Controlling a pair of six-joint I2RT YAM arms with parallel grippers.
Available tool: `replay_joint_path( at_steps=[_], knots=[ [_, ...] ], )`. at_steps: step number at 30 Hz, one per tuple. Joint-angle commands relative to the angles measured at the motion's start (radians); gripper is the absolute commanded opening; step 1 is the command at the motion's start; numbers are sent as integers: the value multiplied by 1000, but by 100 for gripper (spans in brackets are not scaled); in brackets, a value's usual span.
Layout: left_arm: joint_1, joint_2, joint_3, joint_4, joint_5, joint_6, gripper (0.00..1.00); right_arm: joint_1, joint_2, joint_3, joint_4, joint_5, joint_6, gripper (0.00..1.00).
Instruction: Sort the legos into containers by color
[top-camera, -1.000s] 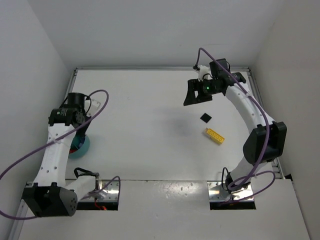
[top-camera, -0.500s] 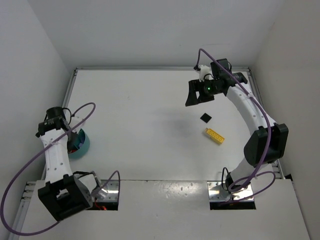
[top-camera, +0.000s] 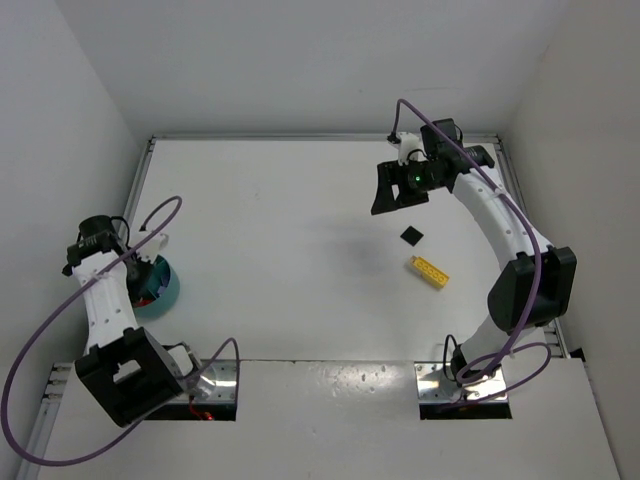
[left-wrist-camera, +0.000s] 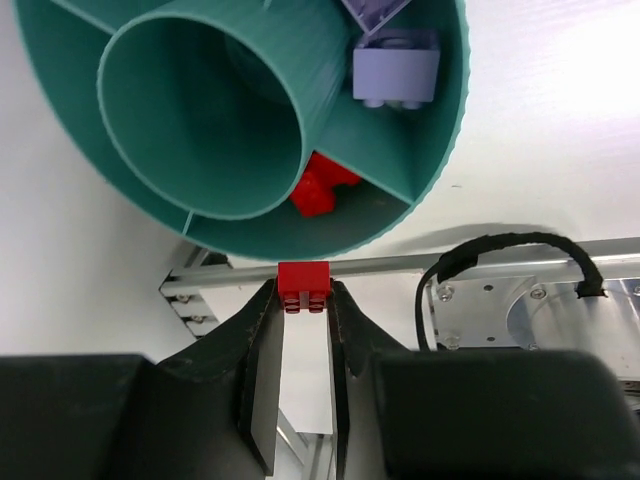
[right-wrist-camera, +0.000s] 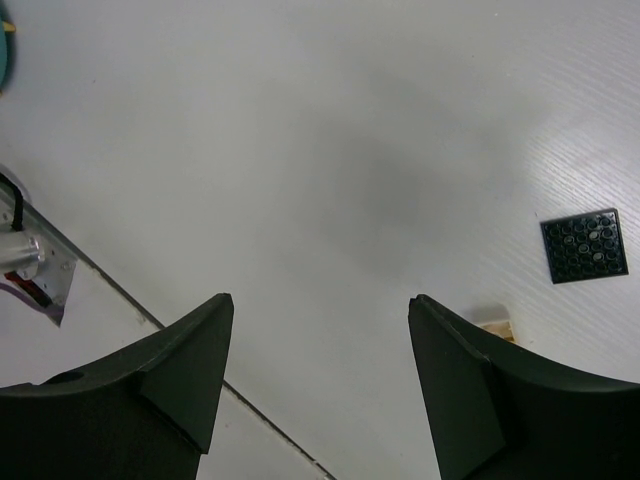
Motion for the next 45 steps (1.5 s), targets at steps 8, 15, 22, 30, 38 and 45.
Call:
replay_joint_path(
  at_steps=[8,15,22,30,38,45],
  knots=[
    [18,34,20,16,53,16,13,1,7,-2,10,-5,-13,71],
    [27,43,29,16,43,16,34,1,16,-2,10,-5,-13,71],
    [27,54,72,16,34,16,39,10,16,7,10,-5,-13,71],
    [47,41,282,-118,200,80,39,10,-19,-35,10,106,-55,71],
    [-88,121,477,-212,482,-30,52,-10,-56,-198,-56,316,-233,71],
    [-275,86,488,-133,645,-165,55,-39,-106,-368,65,488,-347,71]
  ],
)
